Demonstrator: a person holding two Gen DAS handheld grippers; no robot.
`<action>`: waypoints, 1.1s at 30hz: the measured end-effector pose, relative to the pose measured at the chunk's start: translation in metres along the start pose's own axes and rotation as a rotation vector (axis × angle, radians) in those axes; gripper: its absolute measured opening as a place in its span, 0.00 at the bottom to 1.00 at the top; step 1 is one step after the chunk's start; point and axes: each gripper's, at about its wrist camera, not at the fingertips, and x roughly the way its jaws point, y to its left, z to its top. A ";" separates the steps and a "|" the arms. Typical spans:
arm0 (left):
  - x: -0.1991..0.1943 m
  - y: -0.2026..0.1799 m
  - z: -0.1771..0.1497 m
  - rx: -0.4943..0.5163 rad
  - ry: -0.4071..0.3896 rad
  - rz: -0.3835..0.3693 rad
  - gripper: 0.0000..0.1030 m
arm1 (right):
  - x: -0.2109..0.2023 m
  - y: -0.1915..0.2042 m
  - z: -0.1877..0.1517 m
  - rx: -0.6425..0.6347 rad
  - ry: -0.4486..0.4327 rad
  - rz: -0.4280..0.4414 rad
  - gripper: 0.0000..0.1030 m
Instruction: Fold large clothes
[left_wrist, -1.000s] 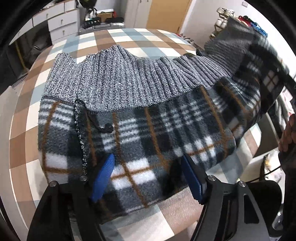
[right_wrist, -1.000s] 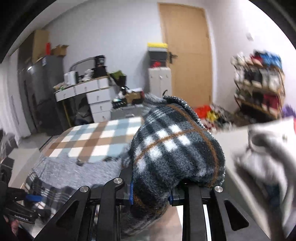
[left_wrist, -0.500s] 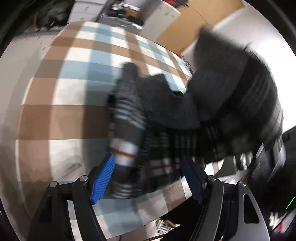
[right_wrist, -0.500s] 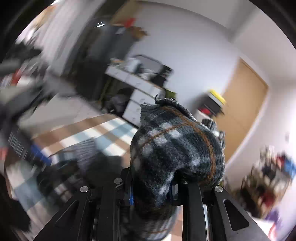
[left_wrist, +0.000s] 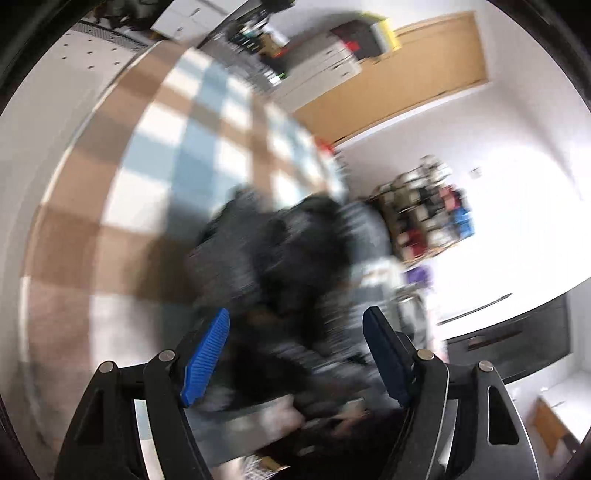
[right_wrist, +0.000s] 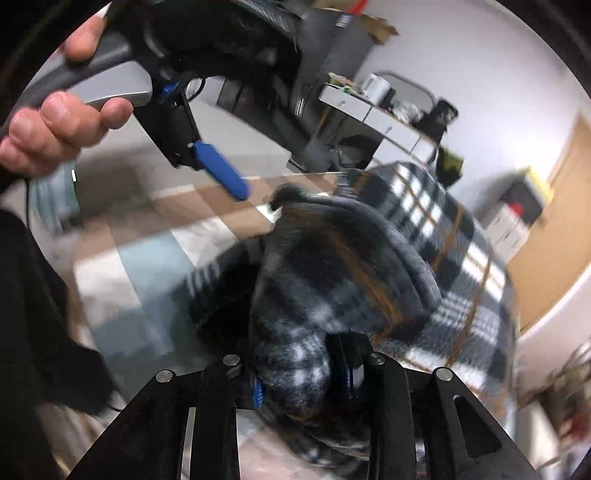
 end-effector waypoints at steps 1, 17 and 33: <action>0.002 -0.011 0.004 0.014 -0.011 -0.012 0.78 | -0.001 -0.003 0.000 0.022 -0.011 0.024 0.34; 0.103 -0.046 0.050 -0.034 0.299 0.135 0.32 | -0.028 -0.061 0.000 0.322 -0.110 0.430 0.92; 0.127 -0.045 0.067 0.128 0.305 0.360 0.21 | 0.041 -0.146 -0.020 0.944 -0.023 1.033 0.94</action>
